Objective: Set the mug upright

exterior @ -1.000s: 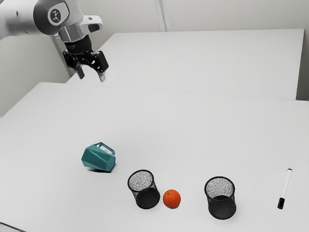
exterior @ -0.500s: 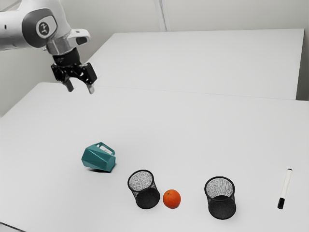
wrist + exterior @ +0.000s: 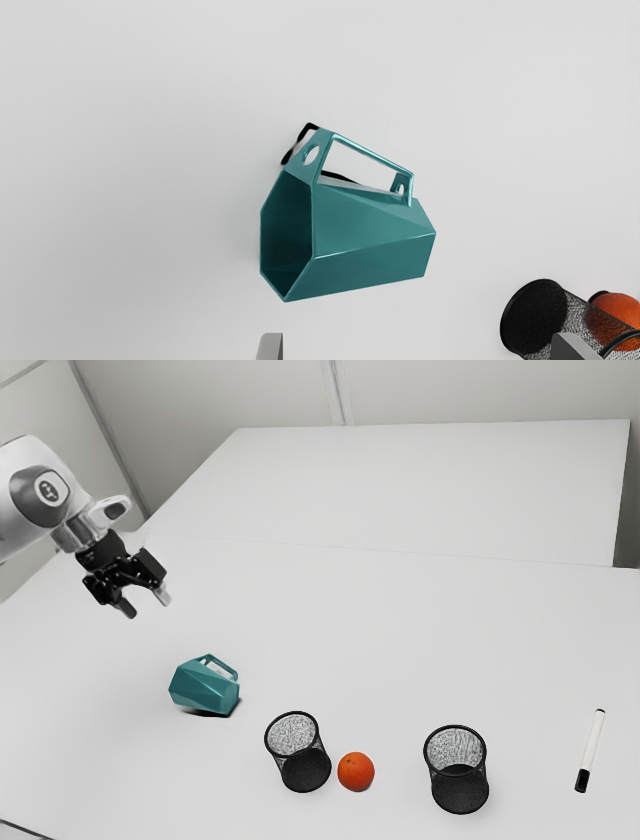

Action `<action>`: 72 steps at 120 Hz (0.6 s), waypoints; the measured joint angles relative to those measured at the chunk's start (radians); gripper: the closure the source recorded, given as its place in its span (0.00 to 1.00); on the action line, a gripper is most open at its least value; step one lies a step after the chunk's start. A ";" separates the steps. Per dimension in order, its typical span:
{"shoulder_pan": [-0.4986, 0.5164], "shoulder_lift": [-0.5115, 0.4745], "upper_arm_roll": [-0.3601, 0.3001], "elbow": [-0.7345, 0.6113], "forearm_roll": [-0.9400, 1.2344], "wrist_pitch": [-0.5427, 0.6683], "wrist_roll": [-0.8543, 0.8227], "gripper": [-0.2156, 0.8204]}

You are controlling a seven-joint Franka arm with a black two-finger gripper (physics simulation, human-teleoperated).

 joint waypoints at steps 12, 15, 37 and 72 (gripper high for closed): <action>0.028 0.007 0.000 -0.055 -0.070 0.041 0.069 0.23; 0.034 0.010 0.001 -0.070 -0.088 0.050 0.086 0.23; 0.076 0.045 0.003 -0.149 -0.199 0.106 0.215 0.23; 0.110 0.126 0.003 -0.187 -0.318 0.150 0.397 0.23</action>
